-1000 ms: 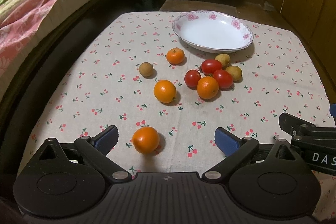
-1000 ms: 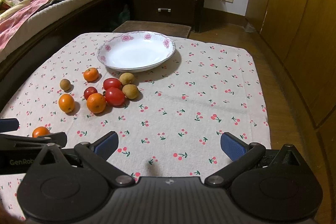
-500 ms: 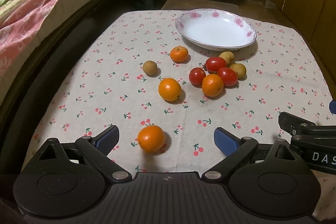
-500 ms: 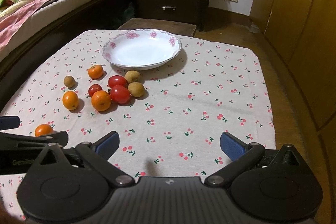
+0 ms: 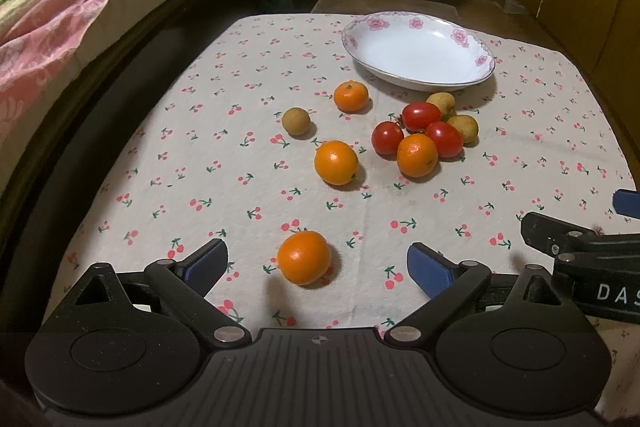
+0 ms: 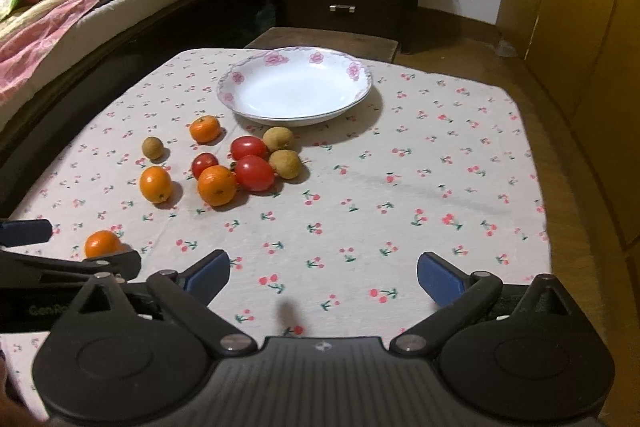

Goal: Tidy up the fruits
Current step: 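Move the left tool toward a tangerine while the right tool approaches the fruit cluster, then close the left gripper on a tangerine while the right gripper grasps another tangerine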

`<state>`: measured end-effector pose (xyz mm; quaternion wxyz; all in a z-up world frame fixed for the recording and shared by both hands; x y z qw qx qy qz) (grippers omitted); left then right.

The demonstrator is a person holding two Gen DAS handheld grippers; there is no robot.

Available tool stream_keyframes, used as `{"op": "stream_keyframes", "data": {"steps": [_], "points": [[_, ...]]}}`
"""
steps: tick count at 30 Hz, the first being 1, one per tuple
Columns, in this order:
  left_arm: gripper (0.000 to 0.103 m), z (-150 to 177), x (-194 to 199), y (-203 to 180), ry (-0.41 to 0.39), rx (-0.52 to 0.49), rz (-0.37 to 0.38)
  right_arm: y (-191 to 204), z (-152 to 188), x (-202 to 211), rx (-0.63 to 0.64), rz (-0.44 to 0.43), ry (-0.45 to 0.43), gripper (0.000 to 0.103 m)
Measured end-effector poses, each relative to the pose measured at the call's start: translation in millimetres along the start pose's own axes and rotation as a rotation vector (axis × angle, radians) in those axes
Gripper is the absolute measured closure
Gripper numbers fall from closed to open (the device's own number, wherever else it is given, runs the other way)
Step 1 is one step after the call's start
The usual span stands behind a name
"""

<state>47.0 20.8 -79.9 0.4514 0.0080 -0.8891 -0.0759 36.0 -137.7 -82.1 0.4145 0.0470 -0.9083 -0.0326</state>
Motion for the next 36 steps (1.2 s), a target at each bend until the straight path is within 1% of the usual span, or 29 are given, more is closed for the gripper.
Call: {"op": "stream_keyframes", "data": {"steps": [7, 11, 13, 15, 17, 19, 22, 24, 28, 36], "points": [[0.005, 2, -5, 5, 0.011, -0.001, -0.006, 7, 1, -8, -0.01, -0.037, 0.027, 0.004], [0.005, 0, -4, 10, 0.003, 0.016, 0.016, 8, -1, -11, -0.02, -0.056, 0.033, 0.005], [0.006, 0, -5, 13, 0.004, 0.019, 0.018, 9, -2, -12, -0.021, -0.069, 0.038, 0.007], [0.009, 1, -6, 14, 0.006, 0.005, 0.016, 12, -3, -13, -0.02, -0.086, 0.04, 0.009], [0.01, 3, -6, 15, 0.01, -0.004, 0.016, 15, -3, -13, -0.016, -0.103, 0.044, 0.011], [0.012, 6, -7, 15, 0.019, -0.011, 0.021, 19, -3, -14, -0.005, -0.119, 0.05, 0.015], [0.019, 8, -10, 17, 0.036, -0.008, 0.017, 26, -2, -16, 0.016, -0.138, 0.061, 0.022], [0.025, 8, -13, 20, 0.048, 0.009, 0.022, 29, -3, -16, 0.025, -0.145, 0.062, 0.023], [0.031, 9, -16, 23, 0.064, 0.034, 0.039, 29, -7, -17, 0.024, -0.158, 0.057, 0.024], [0.05, 11, -25, 11, 0.078, -0.029, 0.034, 30, -17, -27, 0.03, -0.187, 0.066, 0.033]]}}
Point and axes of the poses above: each gripper's, at about its wrist camera, not at the fingertips, and x roughly against the way its jaws point, y to its left, z to its underside, the point moved 8 cm from there along -x, roughly the way its jaws point, and after that the axes turned 5 degrees about -z, right-handed, at the moved point
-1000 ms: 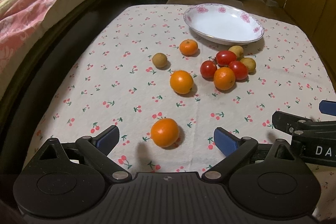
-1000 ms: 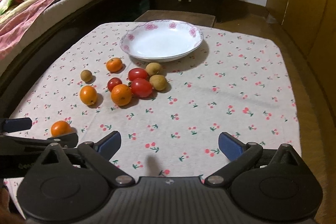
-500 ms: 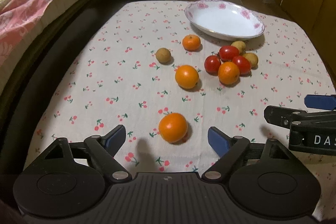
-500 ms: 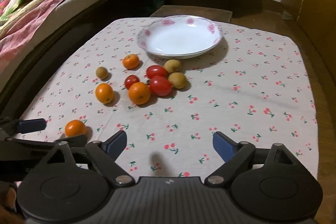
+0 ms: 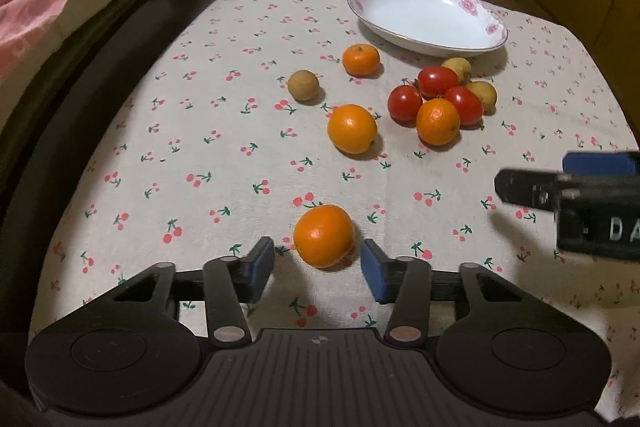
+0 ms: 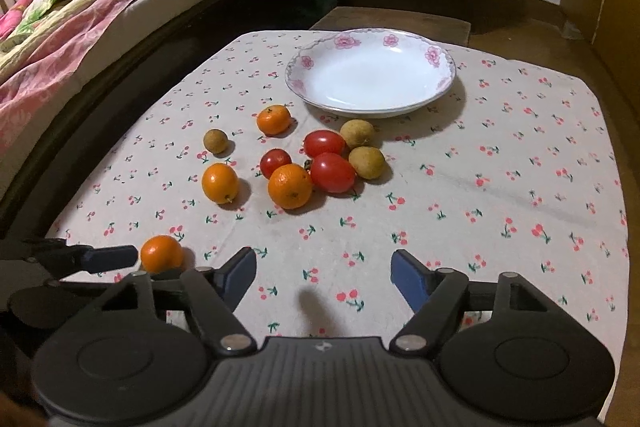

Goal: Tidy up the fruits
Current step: 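Close the left gripper on a tangerine while the right gripper grasps another tangerine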

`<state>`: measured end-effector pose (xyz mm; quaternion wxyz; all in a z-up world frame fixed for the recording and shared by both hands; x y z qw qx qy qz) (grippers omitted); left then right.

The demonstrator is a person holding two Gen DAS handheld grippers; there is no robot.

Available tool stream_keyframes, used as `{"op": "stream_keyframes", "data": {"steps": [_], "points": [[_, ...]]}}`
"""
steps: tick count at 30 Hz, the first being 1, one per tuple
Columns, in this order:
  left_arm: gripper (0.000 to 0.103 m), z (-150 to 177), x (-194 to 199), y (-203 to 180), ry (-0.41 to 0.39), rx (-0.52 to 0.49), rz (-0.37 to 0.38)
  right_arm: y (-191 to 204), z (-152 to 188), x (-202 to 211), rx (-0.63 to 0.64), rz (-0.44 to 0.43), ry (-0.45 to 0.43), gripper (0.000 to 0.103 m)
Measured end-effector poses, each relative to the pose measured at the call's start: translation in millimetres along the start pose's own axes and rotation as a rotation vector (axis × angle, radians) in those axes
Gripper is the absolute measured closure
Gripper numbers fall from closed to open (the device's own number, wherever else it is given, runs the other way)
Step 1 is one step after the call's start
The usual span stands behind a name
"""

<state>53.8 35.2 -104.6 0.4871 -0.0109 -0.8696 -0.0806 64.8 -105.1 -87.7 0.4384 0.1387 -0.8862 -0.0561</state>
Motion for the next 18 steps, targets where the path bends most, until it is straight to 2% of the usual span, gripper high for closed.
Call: {"op": "stream_keyframes", "data": {"steps": [2, 6, 10, 16, 18], "points": [[0.054, 0, -2, 1, 0.003, 0.005, 0.003, -2, -4, -2, -0.002, -0.005, -0.004, 0.035], [0.061, -1, -4, -1, 0.018, 0.011, 0.028, -5, -12, -8, -0.018, -0.037, 0.003, 0.046], [0.062, -2, -4, -5, 0.004, -0.016, 0.014, -7, -17, -17, -0.004, -0.041, 0.012, 0.05], [0.062, -2, -5, -2, 0.007, 0.004, 0.025, -11, -29, -29, -0.004, -0.058, 0.02, 0.055], [0.062, -2, -5, -2, 0.01, 0.012, 0.03, -12, -30, -29, -0.055, -0.109, 0.024, 0.056]]}}
Point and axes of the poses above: each gripper's, at about its wrist camera, not at the fingertips, and x roughly against the way its jaws point, y to its left, z to its underside, the point moved 8 cm from there along -x, roughly the way its jaws point, and after that the axes turned 5 degrees about -z, right-handed, at the moved point
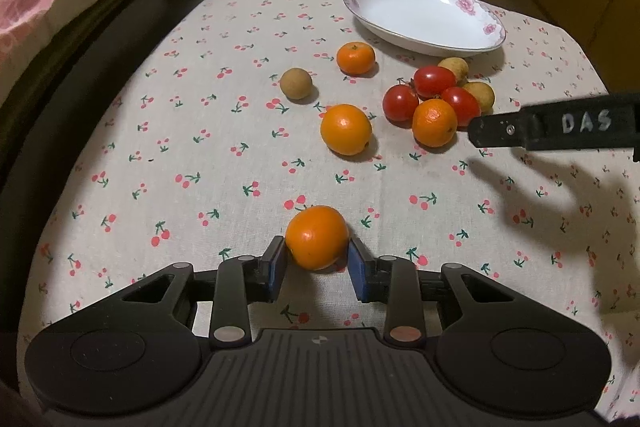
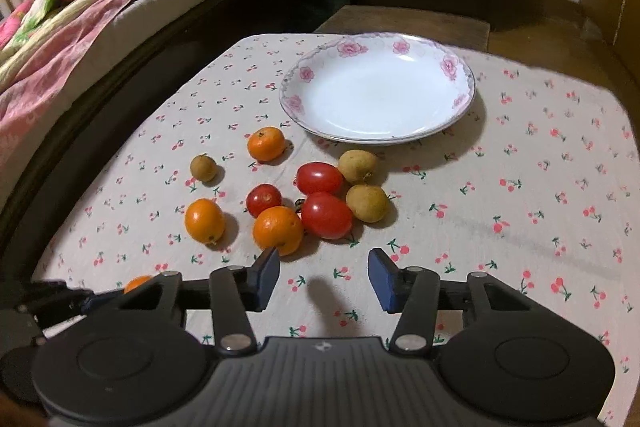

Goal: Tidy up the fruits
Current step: 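Close the left gripper on a tangerine while the right gripper grasps another tangerine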

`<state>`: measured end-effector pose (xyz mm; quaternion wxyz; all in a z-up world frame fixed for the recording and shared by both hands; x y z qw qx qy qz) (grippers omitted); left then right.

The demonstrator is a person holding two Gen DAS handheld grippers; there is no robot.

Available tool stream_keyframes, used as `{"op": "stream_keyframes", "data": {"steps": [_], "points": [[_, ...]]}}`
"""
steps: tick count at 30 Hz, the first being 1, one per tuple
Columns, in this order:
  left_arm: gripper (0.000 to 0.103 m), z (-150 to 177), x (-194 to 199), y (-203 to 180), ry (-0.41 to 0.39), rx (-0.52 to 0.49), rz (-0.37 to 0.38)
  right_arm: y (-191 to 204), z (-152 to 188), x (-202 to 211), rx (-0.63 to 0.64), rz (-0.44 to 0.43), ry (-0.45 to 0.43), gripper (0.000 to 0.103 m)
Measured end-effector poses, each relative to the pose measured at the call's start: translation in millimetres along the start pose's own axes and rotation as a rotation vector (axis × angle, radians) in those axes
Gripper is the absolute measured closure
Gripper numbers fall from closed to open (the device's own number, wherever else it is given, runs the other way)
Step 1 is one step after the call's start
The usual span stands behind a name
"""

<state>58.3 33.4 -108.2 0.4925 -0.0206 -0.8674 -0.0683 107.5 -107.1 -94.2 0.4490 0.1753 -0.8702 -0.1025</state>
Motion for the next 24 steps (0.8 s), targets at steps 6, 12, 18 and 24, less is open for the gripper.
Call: {"op": "stream_keyframes", "data": {"steps": [6, 12, 18, 24], "points": [[0.061, -1, 0, -1, -0.001, 0.01, 0.018, 22, 1, -11, 0.044, -0.039, 0.011, 0.059], [0.059, -1, -1, -1, 0.002, 0.011, 0.021, 28, -5, -30, 0.044, -0.052, 0.033, 0.063], [0.048, 1, -1, -8, -0.008, -0.022, 0.017, 29, -6, -43, 0.049, -0.041, 0.053, 0.068], [0.048, 1, -1, -8, -0.01, -0.026, 0.017, 32, -8, -49, 0.069, -0.037, 0.048, 0.07]]}}
Point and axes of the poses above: each gripper's, at about its wrist camera, not at the fingertips, and x roughly against the way its jaws point, y to its left, z to its underside, the point moved 8 cm from there along -x, roughly the way its jaws point, and after that the axes turned 5 degrees about -z, right-handed, at the moved point
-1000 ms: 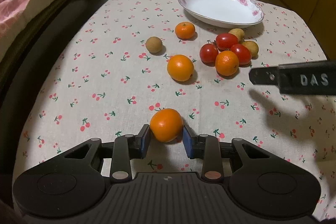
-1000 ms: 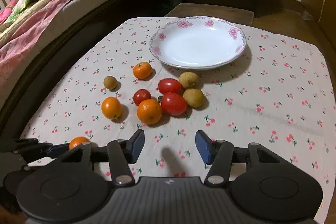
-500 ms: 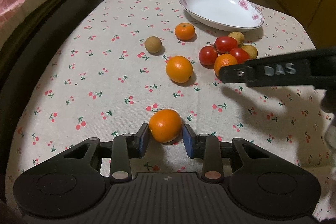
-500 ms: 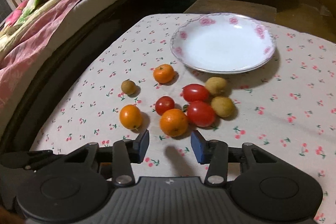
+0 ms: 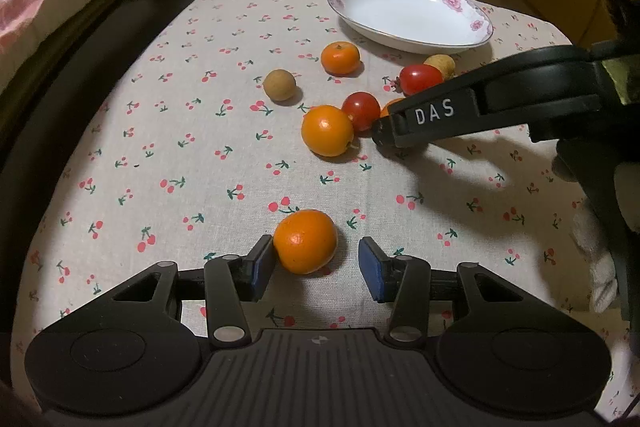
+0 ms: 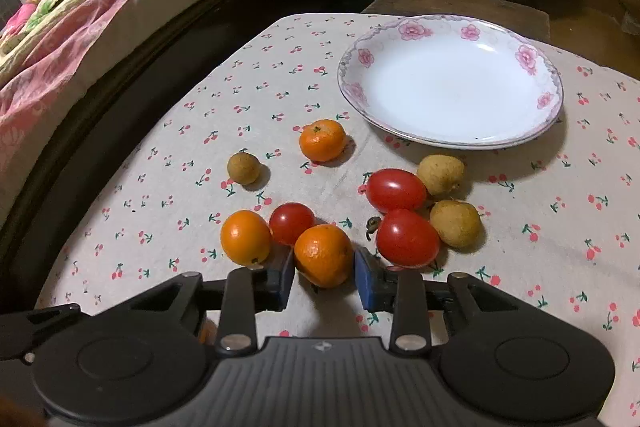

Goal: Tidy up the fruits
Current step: 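Close the left gripper on a tangerine while the right gripper grasps another tangerine, then carry both held tangerines over the white floral plate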

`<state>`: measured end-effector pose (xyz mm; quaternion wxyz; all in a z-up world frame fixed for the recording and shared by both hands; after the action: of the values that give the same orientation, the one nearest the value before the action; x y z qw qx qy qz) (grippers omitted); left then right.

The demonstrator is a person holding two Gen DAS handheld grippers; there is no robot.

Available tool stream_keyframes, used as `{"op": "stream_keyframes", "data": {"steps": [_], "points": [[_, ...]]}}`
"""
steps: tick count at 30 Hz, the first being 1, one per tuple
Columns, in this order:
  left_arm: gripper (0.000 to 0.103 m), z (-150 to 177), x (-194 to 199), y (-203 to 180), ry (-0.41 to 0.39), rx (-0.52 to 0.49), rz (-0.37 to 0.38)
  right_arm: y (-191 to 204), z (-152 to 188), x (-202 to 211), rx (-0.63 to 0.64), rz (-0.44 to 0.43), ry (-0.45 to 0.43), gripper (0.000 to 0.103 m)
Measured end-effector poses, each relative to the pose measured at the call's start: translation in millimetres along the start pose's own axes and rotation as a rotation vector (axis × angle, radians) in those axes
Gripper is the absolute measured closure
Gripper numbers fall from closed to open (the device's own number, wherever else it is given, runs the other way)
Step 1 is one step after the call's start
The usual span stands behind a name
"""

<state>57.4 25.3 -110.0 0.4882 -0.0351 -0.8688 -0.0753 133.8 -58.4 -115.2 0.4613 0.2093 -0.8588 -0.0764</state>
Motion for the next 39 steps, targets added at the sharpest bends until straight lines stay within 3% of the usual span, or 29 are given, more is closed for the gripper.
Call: {"op": "stream_keyframes", "data": {"steps": [12, 15, 19, 20, 23, 25, 29, 32, 39], "points": [[0.049, 0, 1, -1, -0.003, -0.008, -0.003, 0, 0, -1, -0.008, -0.001, -0.004, 0.07], [0.048, 1, 1, -2, -0.003, -0.009, 0.0, 2, 1, -1, 0.0, -0.006, -0.014, 0.064], [0.048, 1, 1, -2, -0.005, -0.011, 0.002, 5, 2, -1, -0.023, -0.069, -0.026, 0.043], [0.048, 1, 1, -2, -0.006, -0.012, 0.001, 7, 2, -2, -0.004, -0.066, -0.019, 0.043], [0.048, 2, 1, -2, -0.007, -0.013, 0.001, 10, 2, -2, 0.048, -0.024, -0.002, 0.05], [0.048, 2, 1, -2, -0.006, -0.013, 0.003, 6, 1, -2, 0.053, 0.03, -0.004, 0.071], [0.05, 1, 2, -2, -0.004, -0.017, 0.0, 0, 2, 3, 0.028, 0.02, -0.004, 0.071], [0.062, 2, 3, -3, -0.004, -0.02, 0.009, -1, 7, 8, 0.035, 0.026, 0.006, 0.071], [0.064, 3, 5, -6, -0.014, -0.037, -0.006, -8, 19, 30, 0.031, 0.046, 0.007, 0.071]]}}
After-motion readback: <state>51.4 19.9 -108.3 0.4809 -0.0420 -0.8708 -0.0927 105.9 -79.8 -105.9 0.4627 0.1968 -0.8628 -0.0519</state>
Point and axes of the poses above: each gripper's, at about its wrist camera, not at the fingertips, and x roughly against the way its jaws point, y to its left, z to its underside, the point moved 8 cm from there along -x, roughly the way its jaws point, and after that the axes turned 5 degrees about -z, right-handed, at the moved point
